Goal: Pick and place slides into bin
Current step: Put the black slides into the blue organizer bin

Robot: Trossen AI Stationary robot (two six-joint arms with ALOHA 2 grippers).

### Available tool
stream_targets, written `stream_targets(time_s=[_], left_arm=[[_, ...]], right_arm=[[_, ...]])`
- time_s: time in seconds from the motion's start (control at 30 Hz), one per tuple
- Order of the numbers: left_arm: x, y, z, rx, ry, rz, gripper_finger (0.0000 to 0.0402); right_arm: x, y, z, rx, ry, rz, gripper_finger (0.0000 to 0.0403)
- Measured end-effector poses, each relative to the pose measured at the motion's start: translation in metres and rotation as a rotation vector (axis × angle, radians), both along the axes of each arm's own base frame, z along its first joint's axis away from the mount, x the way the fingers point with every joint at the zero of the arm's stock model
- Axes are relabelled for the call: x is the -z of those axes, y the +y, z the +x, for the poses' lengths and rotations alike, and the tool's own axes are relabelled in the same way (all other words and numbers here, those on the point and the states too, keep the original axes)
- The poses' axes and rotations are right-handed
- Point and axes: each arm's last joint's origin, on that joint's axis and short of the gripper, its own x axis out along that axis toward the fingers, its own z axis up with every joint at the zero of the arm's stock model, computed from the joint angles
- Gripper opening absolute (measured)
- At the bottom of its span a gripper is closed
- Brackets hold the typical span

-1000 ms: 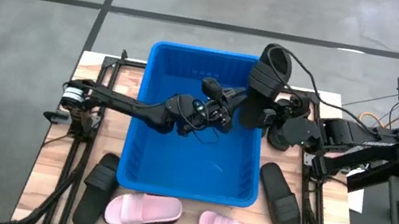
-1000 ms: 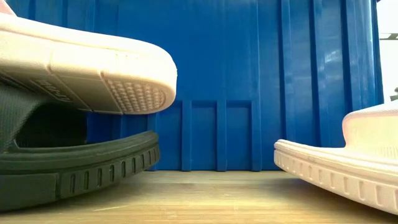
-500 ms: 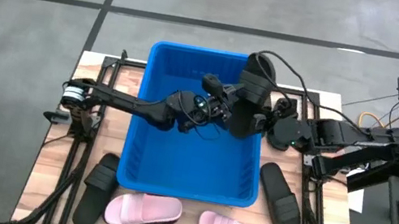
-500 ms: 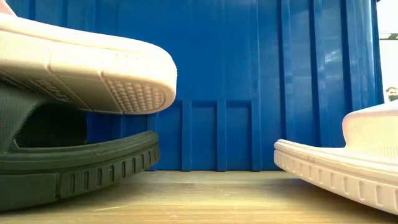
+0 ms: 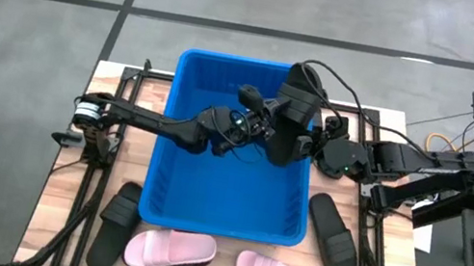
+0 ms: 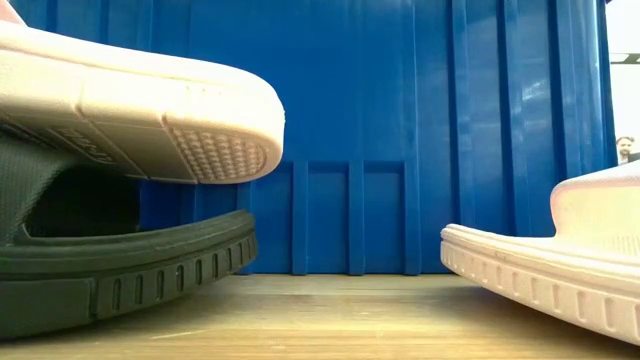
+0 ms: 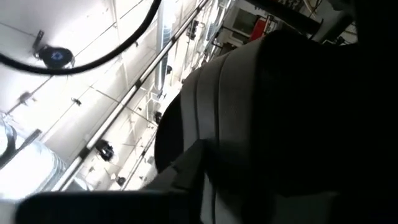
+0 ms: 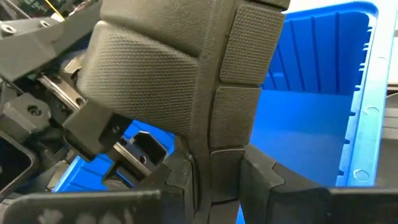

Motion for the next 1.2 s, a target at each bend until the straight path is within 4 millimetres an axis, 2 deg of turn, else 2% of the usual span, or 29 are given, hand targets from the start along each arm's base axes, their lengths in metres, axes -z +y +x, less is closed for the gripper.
stream_targets(time_s=[0.1,0.23,0.4,0.5,0.77,1.07,1.2], left_arm=[[0.000,0.001,0.000,0.006,-0.050,-0.060,0.0009],[0.000,0.002,0.000,-0.014,-0.056,-0.079,0.0006],[0.001,0.004,-0.002,-0.086,-0.053,-0.101,0.0002],[0.003,0.007,-0.003,-0.166,-0.041,-0.117,0.0002],[0.017,0.011,-0.001,-0.199,0.078,-0.149,0.0001],[0.041,0.041,-0.005,-0.258,0.116,-0.354,0.0000],[0.048,0.056,-0.006,-0.160,0.078,-0.490,0.0000]], right_arm=[[0.000,0.000,0.000,-0.010,0.007,-0.011,0.0108],[0.000,-0.003,0.000,-0.041,0.067,-0.082,0.0134],[-0.007,-0.007,-0.010,-0.087,0.114,-0.169,0.0150],[-0.013,-0.010,-0.021,-0.089,0.128,-0.208,0.0152],[-0.032,-0.022,-0.057,-0.025,0.131,-0.236,0.0154],[-0.044,-0.027,-0.086,0.042,0.050,-0.255,0.0155],[-0.045,-0.027,-0.087,0.039,0.058,-0.270,0.0154]])
